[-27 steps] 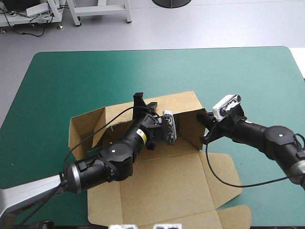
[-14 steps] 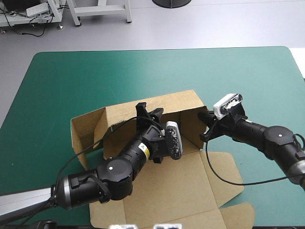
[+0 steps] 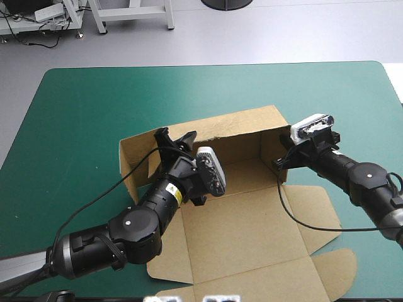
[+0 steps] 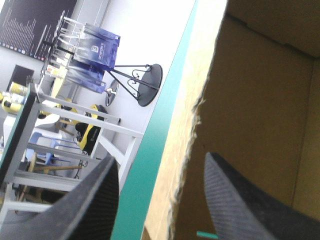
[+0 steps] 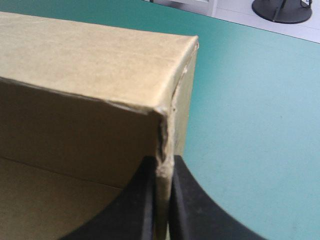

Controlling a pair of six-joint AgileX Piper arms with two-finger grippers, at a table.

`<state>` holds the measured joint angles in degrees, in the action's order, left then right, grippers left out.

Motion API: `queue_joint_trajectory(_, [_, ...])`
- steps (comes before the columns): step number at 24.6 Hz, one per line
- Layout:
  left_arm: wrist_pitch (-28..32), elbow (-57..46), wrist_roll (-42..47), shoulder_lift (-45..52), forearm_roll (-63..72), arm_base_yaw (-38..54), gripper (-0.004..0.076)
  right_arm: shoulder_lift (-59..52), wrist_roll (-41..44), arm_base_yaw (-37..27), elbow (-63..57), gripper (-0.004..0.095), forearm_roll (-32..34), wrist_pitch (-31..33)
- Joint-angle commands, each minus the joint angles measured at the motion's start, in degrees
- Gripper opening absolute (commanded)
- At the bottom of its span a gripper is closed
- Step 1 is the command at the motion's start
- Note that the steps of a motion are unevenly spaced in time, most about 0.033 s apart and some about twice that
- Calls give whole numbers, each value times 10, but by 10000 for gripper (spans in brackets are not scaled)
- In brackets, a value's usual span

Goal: Fold the box

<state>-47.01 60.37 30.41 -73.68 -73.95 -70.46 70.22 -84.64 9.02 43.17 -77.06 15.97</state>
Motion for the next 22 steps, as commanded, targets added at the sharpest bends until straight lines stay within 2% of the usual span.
queue_joint_trajectory(1, [2, 18, 75, 33, -31, 39, 379, -13, 24, 0, 21, -19, 10, -28])
queue_joint_trajectory(4, [28, 18, 133, 53, -8, 120, 379, -13, 27, -1, 21, -19, 14, -40])
queue_joint_trajectory(7, [94, 18, 123, 71, 110, 237, 379, -13, 39, -1, 21, -20, 25, -41])
queue_joint_trajectory(9, [143, 18, 114, 76, 174, 313, 378, -13, 64, -1, 21, -20, 56, -42])
queue_joint_trajectory(11, [166, 18, 91, 82, 214, 374, 378, -13, 90, -1, 21, -20, 84, -44])
queue_joint_trajectory(17, [161, 42, -38, 85, 394, 514, 378, -13, 204, -1, 22, -20, 202, -36])
queue_joint_trajectory(22, [145, 44, -140, 85, 534, 624, 378, -13, 318, -1, 46, -19, 330, 33])
